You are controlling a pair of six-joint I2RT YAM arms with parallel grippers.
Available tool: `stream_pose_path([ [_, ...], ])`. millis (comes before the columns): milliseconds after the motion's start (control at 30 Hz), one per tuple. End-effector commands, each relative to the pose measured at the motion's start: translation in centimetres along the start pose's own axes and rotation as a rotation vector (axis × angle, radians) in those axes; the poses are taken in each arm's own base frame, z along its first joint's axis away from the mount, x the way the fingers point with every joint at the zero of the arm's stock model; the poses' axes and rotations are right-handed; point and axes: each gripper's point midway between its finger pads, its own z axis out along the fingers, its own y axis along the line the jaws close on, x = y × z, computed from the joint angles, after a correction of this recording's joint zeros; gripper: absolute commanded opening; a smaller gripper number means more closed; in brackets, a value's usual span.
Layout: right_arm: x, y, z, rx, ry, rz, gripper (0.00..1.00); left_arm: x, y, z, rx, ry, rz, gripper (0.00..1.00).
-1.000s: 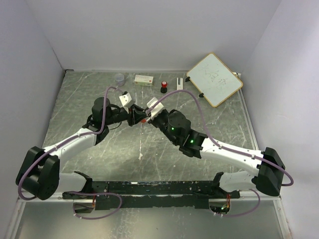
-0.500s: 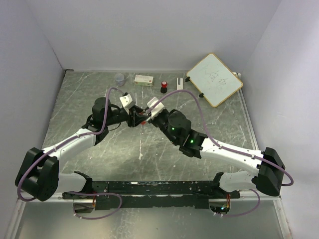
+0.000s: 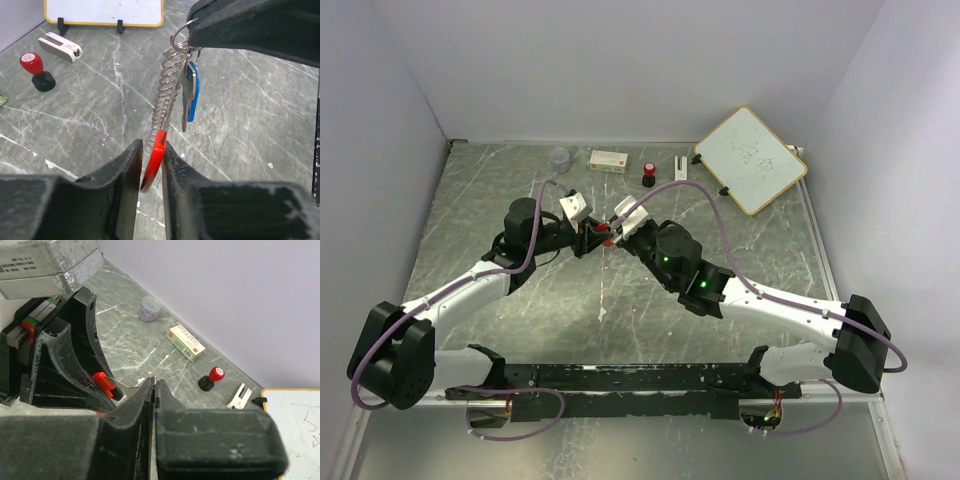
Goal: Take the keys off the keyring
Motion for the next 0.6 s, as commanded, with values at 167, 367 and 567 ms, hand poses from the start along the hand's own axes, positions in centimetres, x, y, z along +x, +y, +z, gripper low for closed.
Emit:
stream_pose_path([
  [167,-0.6,-0.1,0.1,0.02,-0.032,0.024,0.0,-0.6,1.1,0.0,-0.055,-0.035,0.007,0.07],
  [367,-0.3,-1.0,0.2,0.087,-0.017,0.04,0.0,-2.2,1.3,-0.5,-0.085,-0.058,0.026,0.07],
  [567,-1.7,-2.8,-1.3,0.157,-0.079,0.106,0.17,-3.5,3.4,-1.8,-0.226,-0.034,0.087,0.07],
])
